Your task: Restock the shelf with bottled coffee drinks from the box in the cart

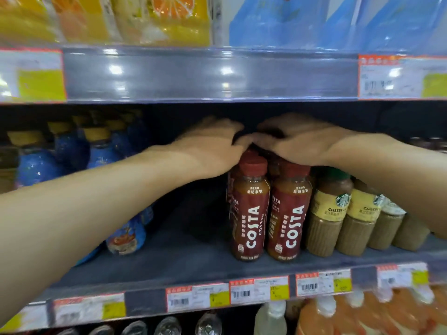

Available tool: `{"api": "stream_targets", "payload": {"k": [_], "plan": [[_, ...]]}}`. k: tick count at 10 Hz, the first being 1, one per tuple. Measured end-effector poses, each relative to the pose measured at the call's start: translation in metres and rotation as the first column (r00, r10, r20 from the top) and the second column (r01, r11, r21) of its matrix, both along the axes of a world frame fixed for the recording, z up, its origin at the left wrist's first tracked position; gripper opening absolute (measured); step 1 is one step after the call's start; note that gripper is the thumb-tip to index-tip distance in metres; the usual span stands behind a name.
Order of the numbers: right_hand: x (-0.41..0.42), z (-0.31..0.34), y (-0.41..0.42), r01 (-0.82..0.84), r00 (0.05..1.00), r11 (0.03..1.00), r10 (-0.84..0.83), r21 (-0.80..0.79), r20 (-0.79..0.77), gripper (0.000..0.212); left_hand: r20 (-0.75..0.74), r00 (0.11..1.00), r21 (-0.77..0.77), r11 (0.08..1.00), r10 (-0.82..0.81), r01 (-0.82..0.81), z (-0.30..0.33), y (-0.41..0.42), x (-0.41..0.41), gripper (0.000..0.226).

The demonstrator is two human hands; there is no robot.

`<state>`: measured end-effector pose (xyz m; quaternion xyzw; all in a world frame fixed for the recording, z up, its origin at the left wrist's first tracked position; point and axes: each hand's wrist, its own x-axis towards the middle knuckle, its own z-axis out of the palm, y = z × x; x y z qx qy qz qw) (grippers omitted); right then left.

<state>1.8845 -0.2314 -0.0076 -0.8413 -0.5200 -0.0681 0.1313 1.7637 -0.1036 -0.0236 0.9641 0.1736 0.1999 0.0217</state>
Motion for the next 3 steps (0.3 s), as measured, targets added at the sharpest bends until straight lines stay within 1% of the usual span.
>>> {"api": "stream_targets", "payload": {"k": [1,2,3], "plan": [[-0.028,-0.006,-0.007,0.051,0.999,0.999,-0.051,0.015,0.001,0.058,-0.004,1.000,0.016,1.000,0.024,-0.024,-0.004,-0.007,-0.023,0.057],[-0.052,-0.013,-0.020,0.040,0.998,0.990,-0.034,0.134,-0.044,0.055,0.093,0.994,0.060,0.997,-0.056,0.051,-0.003,-0.019,-0.048,0.054],[-0.078,-0.023,-0.032,0.010,0.997,0.975,0.007,0.224,-0.074,0.047,0.119,0.987,0.104,0.990,-0.106,0.094,-0.006,-0.031,-0.072,0.051]]}}
